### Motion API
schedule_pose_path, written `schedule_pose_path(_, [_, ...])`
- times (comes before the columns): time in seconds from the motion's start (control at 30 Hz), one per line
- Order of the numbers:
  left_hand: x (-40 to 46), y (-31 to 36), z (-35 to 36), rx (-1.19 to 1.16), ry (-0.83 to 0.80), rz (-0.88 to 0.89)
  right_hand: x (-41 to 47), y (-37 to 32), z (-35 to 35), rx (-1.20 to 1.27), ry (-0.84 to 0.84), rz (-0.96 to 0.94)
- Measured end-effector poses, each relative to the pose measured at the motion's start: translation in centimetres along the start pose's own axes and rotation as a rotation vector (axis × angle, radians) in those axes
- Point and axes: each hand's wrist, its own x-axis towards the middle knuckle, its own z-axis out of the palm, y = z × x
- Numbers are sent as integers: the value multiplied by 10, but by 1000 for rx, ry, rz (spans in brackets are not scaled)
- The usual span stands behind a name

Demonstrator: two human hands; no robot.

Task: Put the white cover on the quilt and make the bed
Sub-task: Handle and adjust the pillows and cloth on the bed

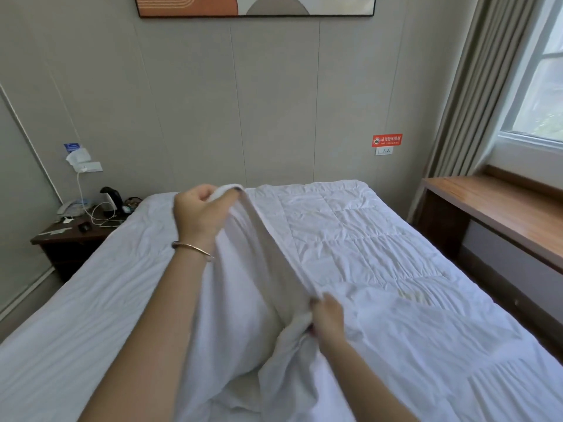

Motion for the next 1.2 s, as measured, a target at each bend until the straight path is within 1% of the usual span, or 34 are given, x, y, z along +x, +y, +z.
schedule_pose_path(0.07, [23,-12,-28,69,85,3,17,-67,-35,110,75,-160])
schedule_pose_path(0.1, [30,-16,-38,100,87,18,21,-107,-56,149,117,-272])
schedule_pose_path(0.13, [35,-18,-42,127,48,42,20,-142,-74,160,159,-396])
schedule_pose_path(0.17, [36,-17,-38,160,-22,70,18,-174,-89,119,206,-529])
schedule_pose_path(0.2, [36,-15,-30,212,-105,95,15,-199,-98,-8,253,-660])
schedule_pose_path(0.23, [33,-12,-17,278,-183,110,13,-217,-102,-220,276,-761])
schedule_pose_path(0.27, [29,-8,-5,367,-234,107,11,-229,-102,-440,255,-813])
schedule_pose_path(0.3, [25,-4,4,470,-244,84,16,-233,-102,-581,193,-811])
schedule_pose_path(0.33, [21,-4,9,592,-235,38,21,-231,-103,-645,115,-769])
schedule_pose_path(0.4, [14,-14,10,878,-249,-70,34,-211,-111,-560,-17,-665])
schedule_pose_path(0.43, [6,-21,11,961,-306,-73,39,-197,-116,-508,-50,-635])
schedule_pose_path(0.47, [-4,-25,15,928,-381,-11,40,-183,-122,-491,-79,-613])
schedule_pose_path(0.5, [-17,-28,24,778,-487,113,40,-170,-125,-487,-109,-587])
schedule_pose_path(0.53, [-35,-25,35,551,-615,231,36,-159,-126,-480,-149,-566])
schedule_pose_path(0.57, [-54,-17,49,350,-747,287,32,-152,-125,-464,-189,-550])
schedule_pose_path(0.6, [-73,-9,64,248,-855,301,26,-147,-126,-452,-227,-540])
schedule_pose_path(0.63, [-89,-3,79,221,-908,317,20,-145,-127,-428,-263,-549])
schedule_pose_path(0.7, [-102,-2,102,213,-920,291,11,-143,-136,-338,-297,-574])
schedule_pose_path(0.73, [-102,-1,108,211,-918,280,8,-141,-142,-272,-283,-558])
schedule_pose_path(0.8, [-97,-2,113,202,-965,315,3,-127,-155,-100,-284,-472])
schedule_pose_path(0.83, [-93,-2,115,180,-990,335,1,-117,-160,-29,-323,-409])
schedule_pose_path(0.87, [-91,-2,116,145,-996,350,-2,-103,-164,-15,-378,-341])
schedule_pose_path(0.9, [-91,-2,117,111,-986,352,-5,-88,-164,-76,-424,-291])
schedule_pose_path(0.97, [-94,-2,121,48,-924,307,-11,-51,-157,-387,-475,-287])
schedule_pose_path(1.0, [-96,-3,122,9,-870,268,-14,-24,-150,-552,-463,-289])
schedule_pose_path(1.03, [-96,-2,122,-40,-796,226,-18,2,-145,-697,-417,-251])
schedule_pose_path(1.07, [-94,-1,122,-94,-707,184,-21,25,-141,-774,-357,-178])
schedule_pose_path(1.1, [-90,2,120,-133,-629,159,-26,44,-139,-767,-302,-118])
schedule_pose_path(1.13, [-84,6,117,-136,-582,165,-28,59,-137,-701,-285,-92])
schedule_pose_path(1.17, [-79,11,115,-111,-564,197,-30,66,-135,-603,-313,-85])
schedule_pose_path(1.2, [-74,17,115,-71,-564,242,-32,66,-131,-507,-377,-84])
